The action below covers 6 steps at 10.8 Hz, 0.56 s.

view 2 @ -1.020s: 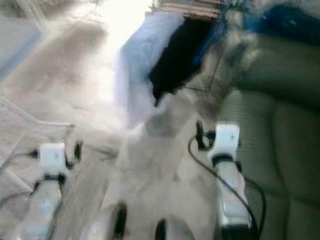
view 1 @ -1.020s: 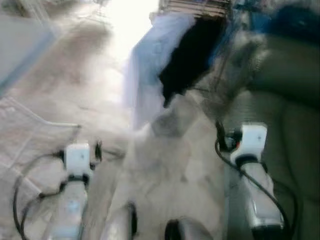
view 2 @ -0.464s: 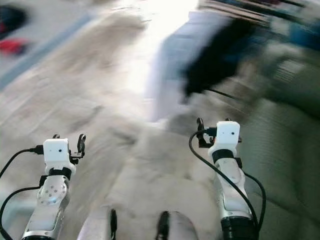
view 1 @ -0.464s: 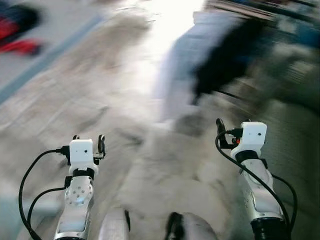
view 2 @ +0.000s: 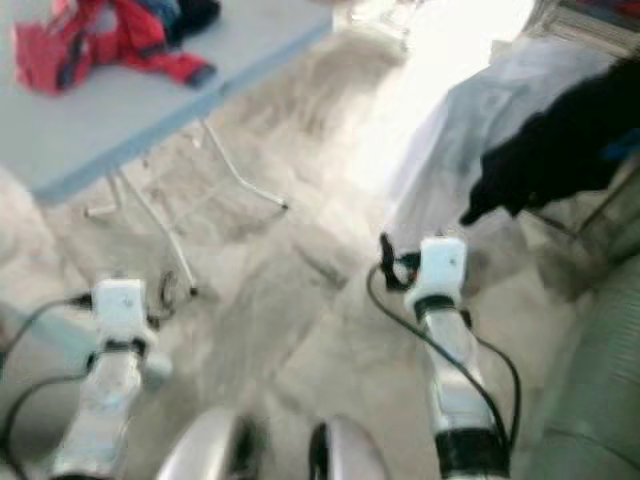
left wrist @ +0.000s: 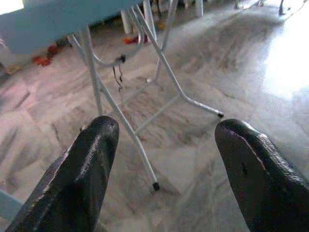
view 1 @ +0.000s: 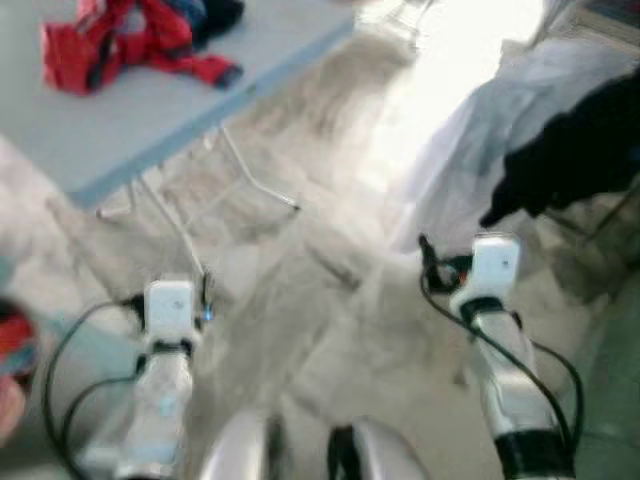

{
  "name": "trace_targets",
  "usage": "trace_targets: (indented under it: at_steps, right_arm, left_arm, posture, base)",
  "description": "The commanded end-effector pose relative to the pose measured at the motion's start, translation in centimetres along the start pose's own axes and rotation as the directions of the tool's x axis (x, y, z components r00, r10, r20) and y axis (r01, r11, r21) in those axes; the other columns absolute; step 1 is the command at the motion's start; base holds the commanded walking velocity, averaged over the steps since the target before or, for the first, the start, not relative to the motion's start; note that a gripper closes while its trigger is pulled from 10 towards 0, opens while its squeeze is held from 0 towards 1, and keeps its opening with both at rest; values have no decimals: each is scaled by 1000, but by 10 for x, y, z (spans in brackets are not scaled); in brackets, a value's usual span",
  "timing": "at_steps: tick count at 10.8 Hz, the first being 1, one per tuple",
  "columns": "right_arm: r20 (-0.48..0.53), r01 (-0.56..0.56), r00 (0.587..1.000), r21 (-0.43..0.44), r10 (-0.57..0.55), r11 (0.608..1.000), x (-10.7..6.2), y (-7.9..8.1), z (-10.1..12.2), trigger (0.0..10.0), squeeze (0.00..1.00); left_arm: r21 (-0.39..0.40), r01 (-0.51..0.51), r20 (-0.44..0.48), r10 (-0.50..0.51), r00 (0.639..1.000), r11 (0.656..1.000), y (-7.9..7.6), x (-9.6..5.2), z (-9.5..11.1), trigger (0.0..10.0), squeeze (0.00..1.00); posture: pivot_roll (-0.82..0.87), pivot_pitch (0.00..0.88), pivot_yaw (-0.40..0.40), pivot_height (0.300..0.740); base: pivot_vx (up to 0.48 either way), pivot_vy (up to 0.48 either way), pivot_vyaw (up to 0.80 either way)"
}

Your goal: Hang hanger

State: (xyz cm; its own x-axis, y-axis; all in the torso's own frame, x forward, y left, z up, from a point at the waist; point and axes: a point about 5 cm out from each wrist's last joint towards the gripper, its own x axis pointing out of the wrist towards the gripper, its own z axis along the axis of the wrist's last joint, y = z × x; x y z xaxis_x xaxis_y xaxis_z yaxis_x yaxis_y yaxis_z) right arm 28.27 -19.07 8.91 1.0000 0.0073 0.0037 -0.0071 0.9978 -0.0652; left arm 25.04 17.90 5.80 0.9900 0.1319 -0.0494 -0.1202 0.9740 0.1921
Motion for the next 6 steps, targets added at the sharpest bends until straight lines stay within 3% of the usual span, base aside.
trace_targets:
  at_steps: [1,6]
  right_arm:
    - [19,-20,1000,6,20,1000,0,6,3,10000,800]
    - [23,-32,999,9,32,999,0,8,3,10000,800]
  left_arm:
    - [22,-27,-3,28,1000,999,8,-2,-3,10000,0]
    - [-1,-31,16,31,999,1000,5,-2,-2,10000,0]
  posture:
    - [8,195,-62,740]
    - [10,188,-59,740]
  base:
    - [0,0,800]
    - [0,0,800]
